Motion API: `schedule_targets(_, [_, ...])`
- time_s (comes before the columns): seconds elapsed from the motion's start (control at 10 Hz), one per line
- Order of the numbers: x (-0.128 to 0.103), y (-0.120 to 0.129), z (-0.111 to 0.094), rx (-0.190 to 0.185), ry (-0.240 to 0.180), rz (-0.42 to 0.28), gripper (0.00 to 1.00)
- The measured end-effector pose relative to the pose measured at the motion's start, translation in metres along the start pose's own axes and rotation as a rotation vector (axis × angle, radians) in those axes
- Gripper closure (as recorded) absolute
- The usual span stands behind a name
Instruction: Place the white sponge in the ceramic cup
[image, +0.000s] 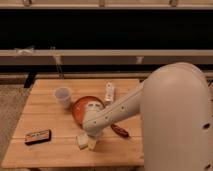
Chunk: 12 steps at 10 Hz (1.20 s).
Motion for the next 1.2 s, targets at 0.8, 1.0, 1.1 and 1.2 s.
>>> schedule_targets(0.8, [0.004, 0.003, -0.014, 0.015, 0.001, 0.000, 1.00])
schedule_targets(1.0, [0.002, 0.007, -0.042, 0.060, -0.023, 0.000, 1.00])
schedule_targets(1.1, [0.003, 0.008, -0.060, 0.081, -0.024, 0.002, 1.00])
schedule_targets(1.2, [0.003, 0.009, -0.091, 0.110, -0.032, 0.001, 1.00])
